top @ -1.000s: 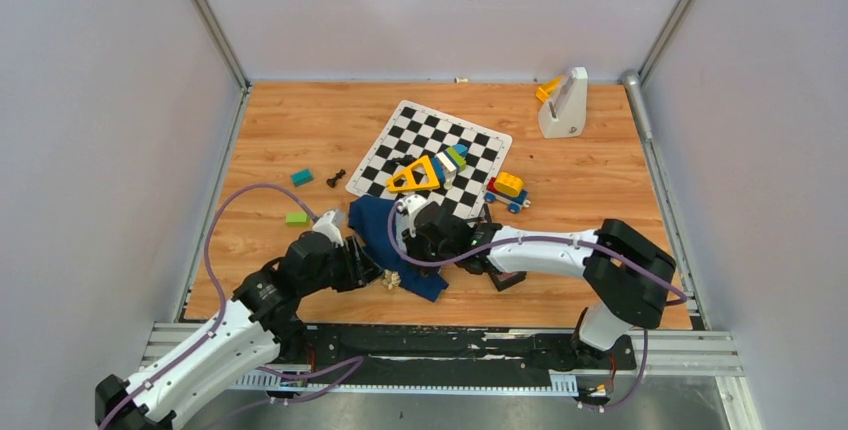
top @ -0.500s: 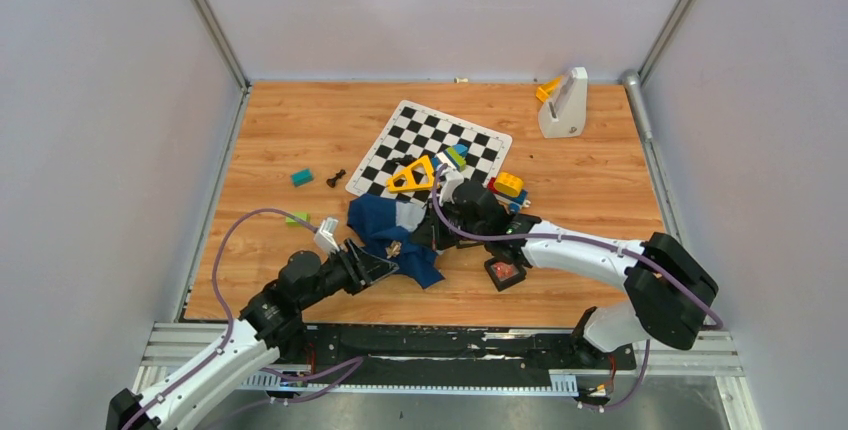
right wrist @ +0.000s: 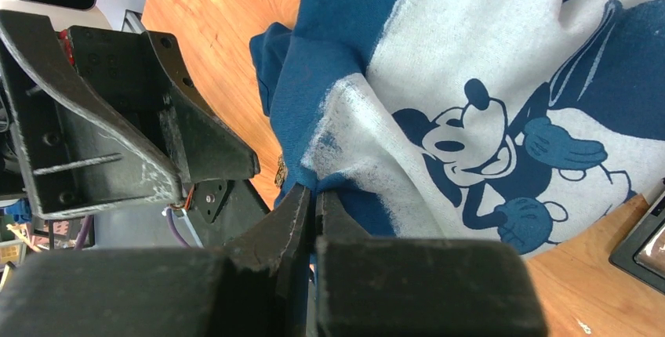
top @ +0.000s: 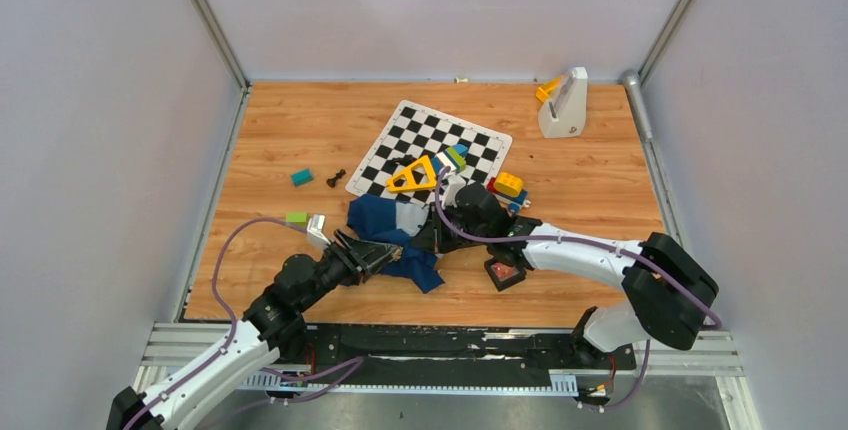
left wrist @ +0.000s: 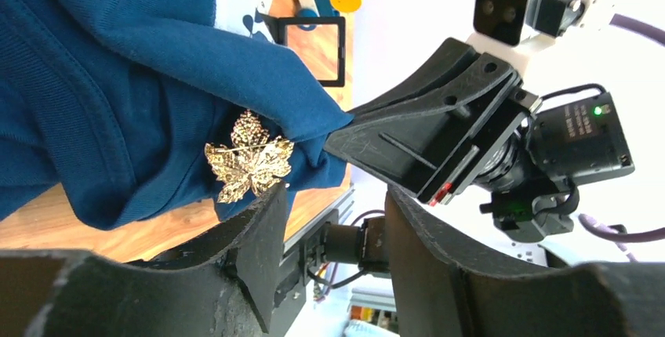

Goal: Remove the brooch from the garment

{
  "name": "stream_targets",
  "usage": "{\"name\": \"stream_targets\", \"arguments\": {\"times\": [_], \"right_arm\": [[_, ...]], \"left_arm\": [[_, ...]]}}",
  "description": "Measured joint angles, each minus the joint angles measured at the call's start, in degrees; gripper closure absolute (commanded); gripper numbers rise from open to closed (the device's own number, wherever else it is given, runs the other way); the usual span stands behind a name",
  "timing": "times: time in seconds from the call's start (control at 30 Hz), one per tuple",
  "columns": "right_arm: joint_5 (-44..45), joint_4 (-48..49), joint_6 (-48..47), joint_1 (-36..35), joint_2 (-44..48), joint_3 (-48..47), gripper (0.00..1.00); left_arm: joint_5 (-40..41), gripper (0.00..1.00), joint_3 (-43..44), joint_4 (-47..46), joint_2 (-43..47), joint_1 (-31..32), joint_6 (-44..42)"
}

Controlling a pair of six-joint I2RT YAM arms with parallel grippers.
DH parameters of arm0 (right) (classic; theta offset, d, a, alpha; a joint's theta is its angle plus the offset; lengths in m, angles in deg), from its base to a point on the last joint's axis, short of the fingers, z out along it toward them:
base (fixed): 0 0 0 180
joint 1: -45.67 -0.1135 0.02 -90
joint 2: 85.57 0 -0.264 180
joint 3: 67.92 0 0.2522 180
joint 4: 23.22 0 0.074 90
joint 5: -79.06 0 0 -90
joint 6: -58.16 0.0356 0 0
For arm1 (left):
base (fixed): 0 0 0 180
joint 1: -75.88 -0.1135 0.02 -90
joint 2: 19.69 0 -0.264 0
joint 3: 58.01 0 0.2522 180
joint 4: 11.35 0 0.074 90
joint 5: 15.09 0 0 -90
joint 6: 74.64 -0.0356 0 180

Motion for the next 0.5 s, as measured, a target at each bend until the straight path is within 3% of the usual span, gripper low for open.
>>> {"name": "stream_targets", "arguments": {"times": [0.3, 0.4, 0.5], "right_arm": [[0.3, 0.5, 0.2, 0.2, 0.2, 0.7, 1.00], [0.4, 0.5, 0.3, 0.4, 0.2, 1.0, 1.00], [0.4, 0.6, 0.5, 0.5, 0.2, 1.0, 1.00]], "left_arm": [[3.6, 0.33, 0.0, 6.3, 2.2, 0.0, 3.4], [4.9, 0.36, 0.0, 10.7, 3.8, 0.0, 4.2], [5.4, 0.46, 0.1, 11.5, 3.8, 0.0, 4.9]]}}
